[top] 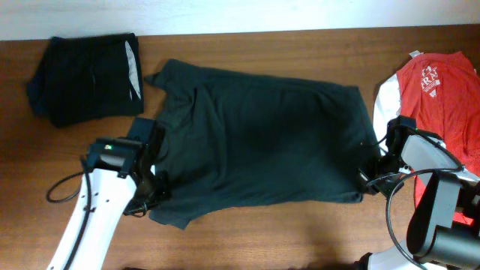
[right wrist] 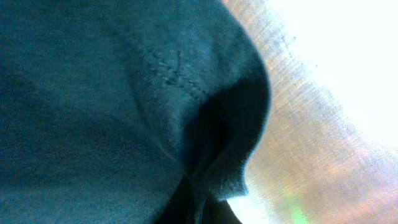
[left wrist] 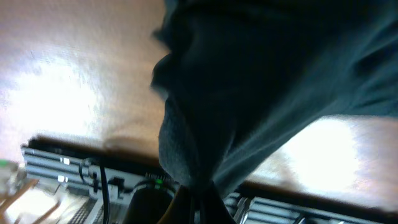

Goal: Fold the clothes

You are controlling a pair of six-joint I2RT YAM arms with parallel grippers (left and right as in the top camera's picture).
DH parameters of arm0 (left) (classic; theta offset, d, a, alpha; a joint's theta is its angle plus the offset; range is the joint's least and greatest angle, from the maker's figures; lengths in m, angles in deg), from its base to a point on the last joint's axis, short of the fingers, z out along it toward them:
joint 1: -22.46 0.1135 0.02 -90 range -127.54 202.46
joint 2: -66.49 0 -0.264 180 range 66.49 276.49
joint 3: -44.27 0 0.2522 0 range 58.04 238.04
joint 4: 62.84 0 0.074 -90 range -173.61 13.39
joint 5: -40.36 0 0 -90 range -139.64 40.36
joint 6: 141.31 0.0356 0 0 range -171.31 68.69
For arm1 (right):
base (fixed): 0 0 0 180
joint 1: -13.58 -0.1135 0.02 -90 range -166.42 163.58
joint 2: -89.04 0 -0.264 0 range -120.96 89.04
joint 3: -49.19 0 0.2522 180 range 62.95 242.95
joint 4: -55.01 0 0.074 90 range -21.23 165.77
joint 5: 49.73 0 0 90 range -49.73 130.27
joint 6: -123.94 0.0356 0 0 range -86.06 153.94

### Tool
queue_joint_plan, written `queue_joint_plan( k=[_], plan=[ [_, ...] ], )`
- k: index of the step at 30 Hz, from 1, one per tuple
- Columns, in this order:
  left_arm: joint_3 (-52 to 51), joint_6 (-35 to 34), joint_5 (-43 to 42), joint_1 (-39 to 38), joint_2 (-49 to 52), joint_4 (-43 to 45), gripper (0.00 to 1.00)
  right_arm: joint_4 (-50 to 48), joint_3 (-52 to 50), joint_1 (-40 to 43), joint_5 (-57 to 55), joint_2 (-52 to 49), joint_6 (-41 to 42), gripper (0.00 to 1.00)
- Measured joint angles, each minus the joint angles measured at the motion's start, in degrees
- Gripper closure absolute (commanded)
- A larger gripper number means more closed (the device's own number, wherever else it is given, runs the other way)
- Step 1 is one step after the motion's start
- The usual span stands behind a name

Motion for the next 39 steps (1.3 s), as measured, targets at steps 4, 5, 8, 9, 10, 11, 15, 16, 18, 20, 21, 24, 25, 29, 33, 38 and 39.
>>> queue_joint_plan(
  k=[4,5,8,9,10,11,15,16,18,20,21,24,25,29,33,38,39],
  plan=[
    [8.8,0.0,-0.2,0.0,-4.7,-5.4,1.0,12.7,8.8,0.0,-2.6,2.2,-1.4,0.96],
    [9.5,0.0,-0.2,0.0,-6.0,-6.2,1.0,15.4,10.9,0.0,-3.6,3.1,-1.5,0.96],
    [9.6,-0.5,-1.4,0.0,-6.8,-6.7,0.99,19.7,15.0,0.0,-5.4,6.1,-1.6,0.96],
    [9.6,-0.9,-1.6,0.0,-6.8,-5.3,1.0,20.0,15.1,0.0,-5.6,7.1,-2.1,0.96],
    [9.6,-1.1,-1.7,0.0,-6.8,-4.2,1.0,19.9,15.1,0.0,-5.8,7.5,-3.1,0.96],
    [9.6,-1.1,-1.8,0.0,-6.7,-1.2,0.99,19.1,15.1,0.0,-5.9,7.5,-3.7,0.95],
    [9.6,-1.3,-2.0,0.0,-1.9,11.7,0.99,13.8,15.2,0.0,-6.0,7.5,-5.8,0.96],
    [9.2,-1.3,-1.9,0.0,-0.7,14.1,0.99,12.7,15.2,0.0,-6.0,7.5,-6.0,0.96],
    [9.1,-1.4,-1.9,0.0,3.5,20.7,1.0,8.9,15.2,0.0,-5.8,7.5,-6.1,0.96],
    [9.1,-1.5,-1.7,0.0,10.1,26.6,0.99,6.7,15.2,0.0,-5.2,7.5,-6.3,0.95],
    [9.0,-1.5,-0.9,0.0,12.6,29.2,0.99,5.0,15.3,0.0,-4.4,7.5,-6.4,0.9],
    [8.9,-1.5,2.3,0.0,19.3,37.0,1.0,1.0,15.3,-1.2,-3.8,6.0,-7.0,0.96],
    [8.9,-1.5,3.2,0.0,21.2,39.4,1.0,-0.1,15.3,-1.8,-3.8,5.1,-6.8,0.96],
    [8.7,-1.5,9.5,0.0,24.1,47.1,0.99,-6.2,15.3,-3.4,-4.5,0.2,-6.8,0.96],
    [8.7,-1.5,12.1,0.0,24.6,52.4,1.0,-11.1,15.3,-3.4,-4.9,-2.8,-6.8,0.96],
    [8.7,-1.5,14.6,0.0,30.5,57.8,0.98,-14.5,15.3,-3.4,-6.8,-3.1,-6.8,0.68],
    [8.7,-1.5,14.8,0.0,31.9,58.8,0.93,-14.9,15.3,-3.4,-7.0,-3.1,-6.9,0.48]
  ],
)
